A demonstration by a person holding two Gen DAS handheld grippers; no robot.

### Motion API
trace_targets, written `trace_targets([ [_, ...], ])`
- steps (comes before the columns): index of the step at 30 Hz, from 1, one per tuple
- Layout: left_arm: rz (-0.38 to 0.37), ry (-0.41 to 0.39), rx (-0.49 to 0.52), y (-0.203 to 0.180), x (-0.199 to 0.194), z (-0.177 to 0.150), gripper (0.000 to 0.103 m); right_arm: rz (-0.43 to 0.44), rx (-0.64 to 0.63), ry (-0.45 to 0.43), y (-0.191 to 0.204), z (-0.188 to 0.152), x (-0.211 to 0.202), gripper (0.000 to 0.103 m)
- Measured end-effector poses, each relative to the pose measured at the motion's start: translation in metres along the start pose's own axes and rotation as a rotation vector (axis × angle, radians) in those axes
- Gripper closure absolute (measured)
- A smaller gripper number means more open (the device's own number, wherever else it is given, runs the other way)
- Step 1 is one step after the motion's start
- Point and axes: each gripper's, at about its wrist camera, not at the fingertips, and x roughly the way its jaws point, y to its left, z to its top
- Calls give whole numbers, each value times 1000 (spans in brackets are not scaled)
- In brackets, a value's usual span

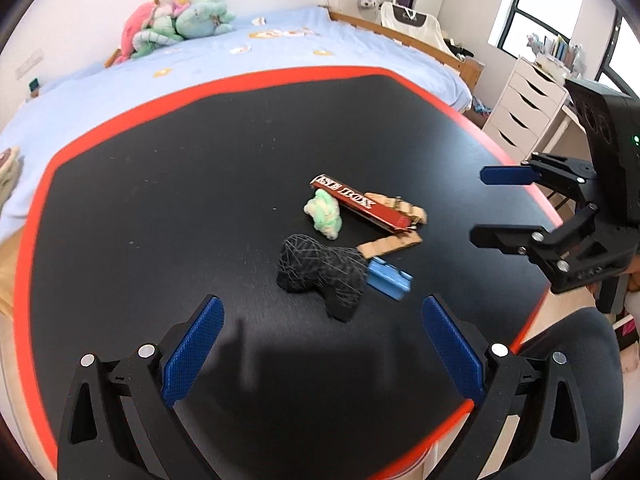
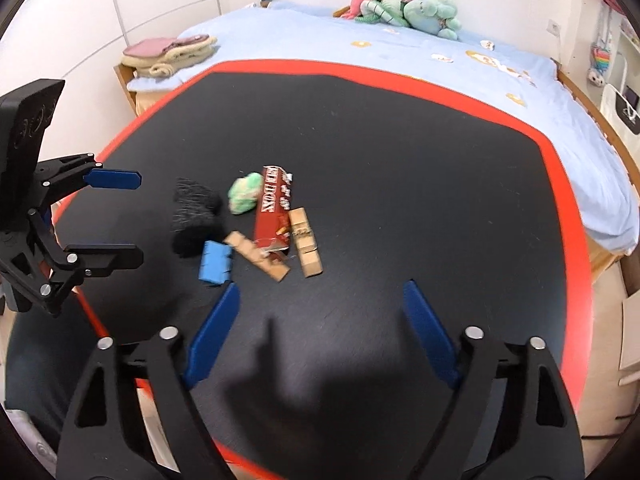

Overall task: Collect trash
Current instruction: 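Grasp the black mesh ball with the left tool while the right tool grasps a wooden clothespin, then lower both items over the pink bin and open both tools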

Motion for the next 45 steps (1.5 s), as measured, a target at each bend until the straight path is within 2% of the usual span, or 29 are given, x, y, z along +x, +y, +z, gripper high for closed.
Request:
trace_targets([
  [4, -9, 6, 2, 6, 13, 4, 8, 11, -28, 16, -4, 6, 21, 33],
  [8, -13, -1, -7, 11, 20, 7, 9, 27, -51, 21, -4, 12, 36, 38],
  [14, -7, 1, 7, 15, 29, 12, 29, 28, -85, 23, -2, 21, 52, 53],
  [16, -4, 3, 12, 15, 31, 14, 39, 23, -105, 17, 2, 24, 53, 66],
  [17, -5, 5, 14, 16, 32, 14, 49, 25, -108, 15, 4, 24, 53, 71],
  [18, 1, 7, 19, 15, 32, 14, 49, 28, -115, 12, 6, 24, 53, 81],
  [20, 3, 5, 21, 14, 31, 13, 52, 32, -127, 9, 10, 24, 52, 90],
  [26, 12, 4, 10, 17, 22, 10, 56, 28, -98, 8, 11, 20, 44, 90],
  [32, -2, -16, 3, 5, -14, 1, 56, 39, -54, -33, 21, 12, -1, 90],
  [38, -21, -37, 8, -17, -53, -19, 56, 62, -9, -81, 42, -13, -60, 90],
  [45, -40, -51, 15, -42, -87, -51, 56, 98, -6, -93, 77, -52, -101, 90],
])
